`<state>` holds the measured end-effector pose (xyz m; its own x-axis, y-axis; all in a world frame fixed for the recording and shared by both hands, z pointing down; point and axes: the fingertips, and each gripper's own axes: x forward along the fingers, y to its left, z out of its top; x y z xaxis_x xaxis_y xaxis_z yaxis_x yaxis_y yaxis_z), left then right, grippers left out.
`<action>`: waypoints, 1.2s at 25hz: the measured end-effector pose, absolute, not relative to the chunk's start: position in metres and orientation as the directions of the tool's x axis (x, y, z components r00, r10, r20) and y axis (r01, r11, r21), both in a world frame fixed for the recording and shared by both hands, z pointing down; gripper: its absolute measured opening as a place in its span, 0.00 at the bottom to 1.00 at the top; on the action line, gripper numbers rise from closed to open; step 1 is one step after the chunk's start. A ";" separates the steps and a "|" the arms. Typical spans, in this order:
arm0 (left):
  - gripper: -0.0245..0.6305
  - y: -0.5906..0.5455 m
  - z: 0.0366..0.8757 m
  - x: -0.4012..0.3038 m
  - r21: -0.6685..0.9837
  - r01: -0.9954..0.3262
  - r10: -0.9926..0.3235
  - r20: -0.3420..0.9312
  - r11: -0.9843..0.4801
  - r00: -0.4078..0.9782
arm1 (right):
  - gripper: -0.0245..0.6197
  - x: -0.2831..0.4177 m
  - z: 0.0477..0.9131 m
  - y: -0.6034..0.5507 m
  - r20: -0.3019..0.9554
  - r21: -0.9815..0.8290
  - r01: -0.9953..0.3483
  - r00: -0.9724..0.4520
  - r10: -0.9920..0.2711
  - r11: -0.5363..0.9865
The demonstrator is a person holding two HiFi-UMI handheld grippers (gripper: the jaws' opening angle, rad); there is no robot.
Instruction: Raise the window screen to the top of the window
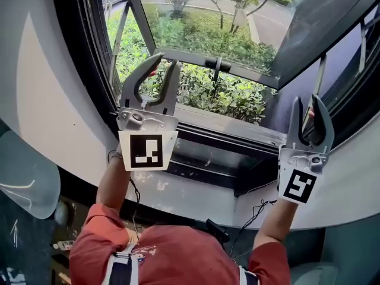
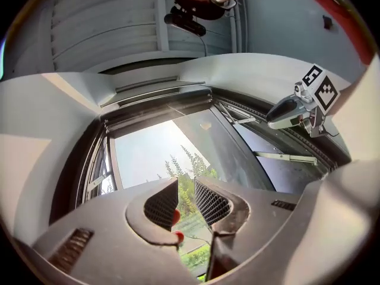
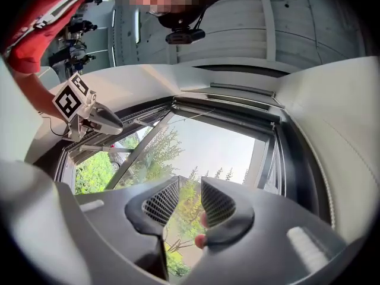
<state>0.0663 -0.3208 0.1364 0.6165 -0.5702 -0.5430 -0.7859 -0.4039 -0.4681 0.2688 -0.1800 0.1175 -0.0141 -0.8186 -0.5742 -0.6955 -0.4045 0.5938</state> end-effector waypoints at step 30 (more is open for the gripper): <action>0.17 -0.300 0.356 0.035 -0.154 -0.767 -0.735 -0.222 -0.623 0.641 | 0.23 0.239 0.340 -0.178 -0.297 0.266 -0.941 0.126 -0.946 -0.209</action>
<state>0.0346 -0.3003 0.3563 0.6408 -0.7348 -0.2222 -0.7673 -0.6225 -0.1541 0.2392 -0.1779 0.3395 0.1260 -0.9465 -0.2972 -0.9410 -0.2088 0.2663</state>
